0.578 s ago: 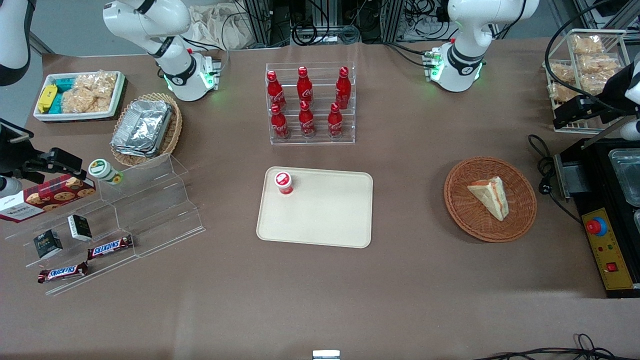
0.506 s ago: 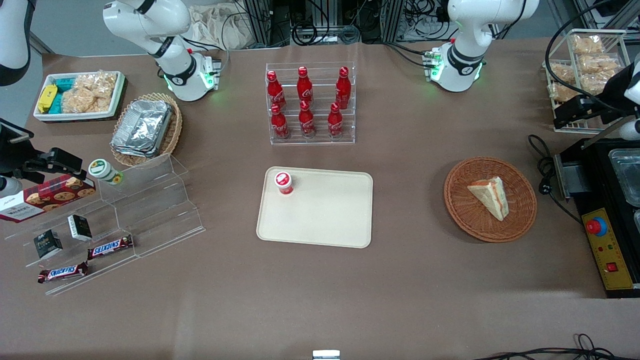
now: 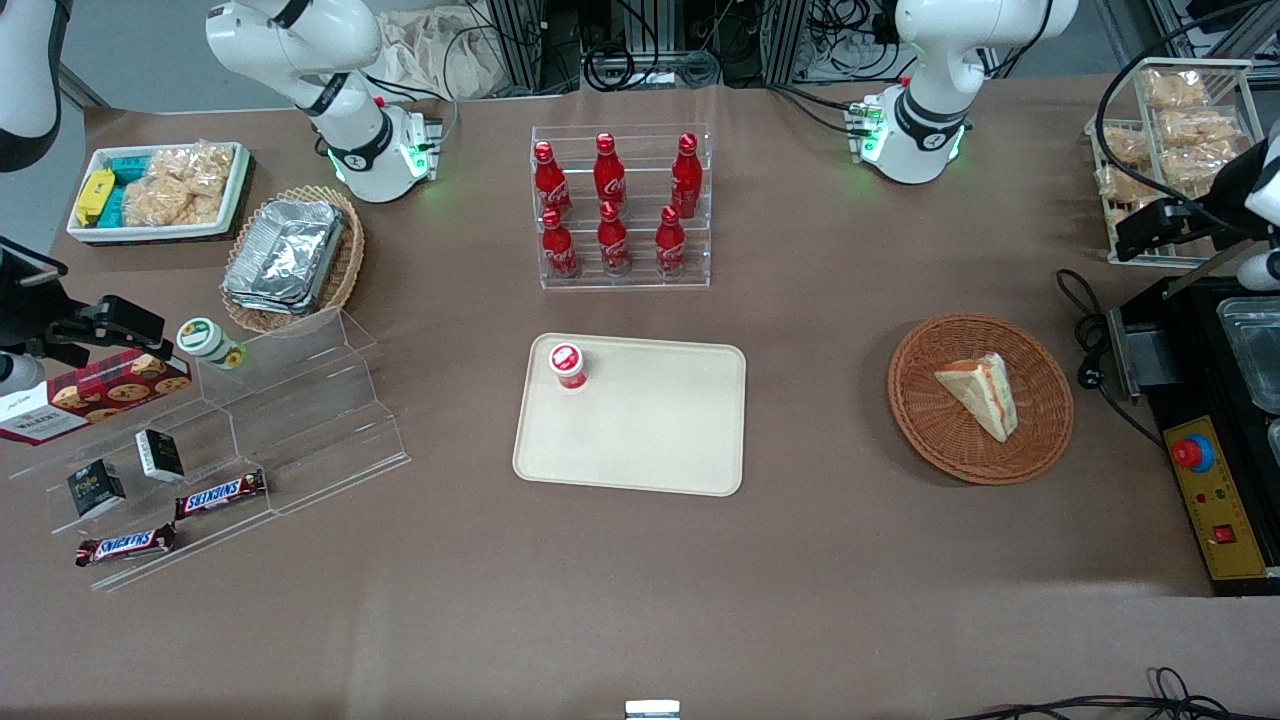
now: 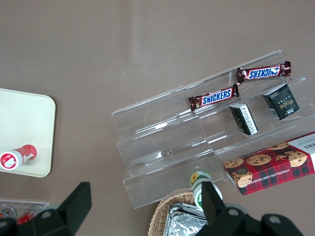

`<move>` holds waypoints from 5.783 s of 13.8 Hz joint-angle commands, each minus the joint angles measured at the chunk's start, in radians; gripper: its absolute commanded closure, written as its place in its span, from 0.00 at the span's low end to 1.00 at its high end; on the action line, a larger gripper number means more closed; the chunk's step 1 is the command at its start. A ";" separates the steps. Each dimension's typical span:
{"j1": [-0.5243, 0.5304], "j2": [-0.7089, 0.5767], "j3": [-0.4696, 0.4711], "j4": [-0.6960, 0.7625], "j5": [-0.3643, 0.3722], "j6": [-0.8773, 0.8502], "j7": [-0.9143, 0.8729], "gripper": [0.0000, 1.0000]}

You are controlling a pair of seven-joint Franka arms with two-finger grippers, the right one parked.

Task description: Place sandwich from basket to tray

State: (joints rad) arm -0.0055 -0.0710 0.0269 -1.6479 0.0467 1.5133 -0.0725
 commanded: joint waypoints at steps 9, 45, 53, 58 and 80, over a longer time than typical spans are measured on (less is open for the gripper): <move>0.079 0.083 -0.004 -0.406 -0.050 0.442 -0.375 0.00; -0.209 0.209 -0.427 0.125 -0.027 0.023 -0.788 0.79; -0.321 0.666 -0.479 0.123 0.221 0.497 -0.931 0.78; -0.321 0.836 -0.475 0.152 0.350 0.619 -0.972 0.77; 0.018 0.242 -0.284 0.134 0.018 0.121 -0.496 0.00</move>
State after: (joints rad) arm 0.0217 0.2471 -0.3539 -1.4634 0.1288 1.6671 -0.7238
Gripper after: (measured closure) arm 0.000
